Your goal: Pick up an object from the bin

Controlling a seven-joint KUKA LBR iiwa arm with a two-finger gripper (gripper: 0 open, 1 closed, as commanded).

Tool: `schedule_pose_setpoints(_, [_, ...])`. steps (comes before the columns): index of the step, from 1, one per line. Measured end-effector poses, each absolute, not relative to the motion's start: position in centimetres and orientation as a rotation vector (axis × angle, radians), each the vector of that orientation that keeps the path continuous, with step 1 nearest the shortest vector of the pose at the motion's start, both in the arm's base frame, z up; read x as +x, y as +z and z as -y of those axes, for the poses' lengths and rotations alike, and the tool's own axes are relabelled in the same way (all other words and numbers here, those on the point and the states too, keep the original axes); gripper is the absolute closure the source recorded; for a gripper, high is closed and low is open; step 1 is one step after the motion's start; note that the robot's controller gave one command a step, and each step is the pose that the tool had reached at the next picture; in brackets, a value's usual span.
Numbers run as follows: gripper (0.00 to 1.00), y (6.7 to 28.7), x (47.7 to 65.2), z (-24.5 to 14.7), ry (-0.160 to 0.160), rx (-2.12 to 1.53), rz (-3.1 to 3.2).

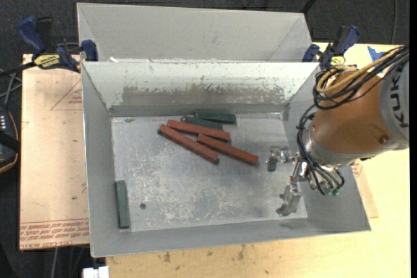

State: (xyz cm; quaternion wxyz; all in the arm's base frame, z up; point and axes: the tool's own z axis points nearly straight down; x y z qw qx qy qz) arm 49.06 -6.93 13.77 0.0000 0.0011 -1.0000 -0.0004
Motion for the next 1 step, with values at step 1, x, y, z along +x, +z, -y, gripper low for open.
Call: schedule_pose_setpoints(1, [0.0, 13.77, 49.06, 6.93, -0.001, 0.004, 3.142])
